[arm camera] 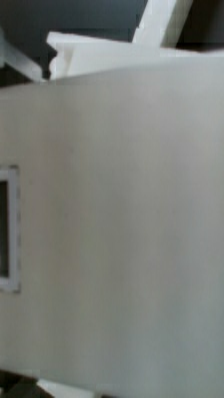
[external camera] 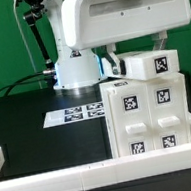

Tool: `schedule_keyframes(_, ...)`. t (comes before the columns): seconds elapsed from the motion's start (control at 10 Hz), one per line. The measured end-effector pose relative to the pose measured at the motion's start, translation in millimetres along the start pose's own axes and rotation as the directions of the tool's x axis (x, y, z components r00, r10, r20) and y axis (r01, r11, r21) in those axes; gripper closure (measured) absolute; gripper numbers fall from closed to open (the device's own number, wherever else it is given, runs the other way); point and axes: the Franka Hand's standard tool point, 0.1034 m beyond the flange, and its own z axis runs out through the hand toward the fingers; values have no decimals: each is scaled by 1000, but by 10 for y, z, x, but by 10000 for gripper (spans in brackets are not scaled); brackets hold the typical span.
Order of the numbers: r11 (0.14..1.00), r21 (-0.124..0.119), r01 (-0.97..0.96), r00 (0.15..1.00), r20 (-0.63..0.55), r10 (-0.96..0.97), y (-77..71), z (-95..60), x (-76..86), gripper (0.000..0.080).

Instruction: Assemble cabinet

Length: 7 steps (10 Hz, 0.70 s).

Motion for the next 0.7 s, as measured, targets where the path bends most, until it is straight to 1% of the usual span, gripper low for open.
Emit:
schedule_keyframes(0.5, 1000, 0, -26, 1000, 0, 26, 1, 0, 0, 255)
schedule_keyframes(0.7, 992, 2, -126, 992, 0, 126, -2, 2, 0, 255)
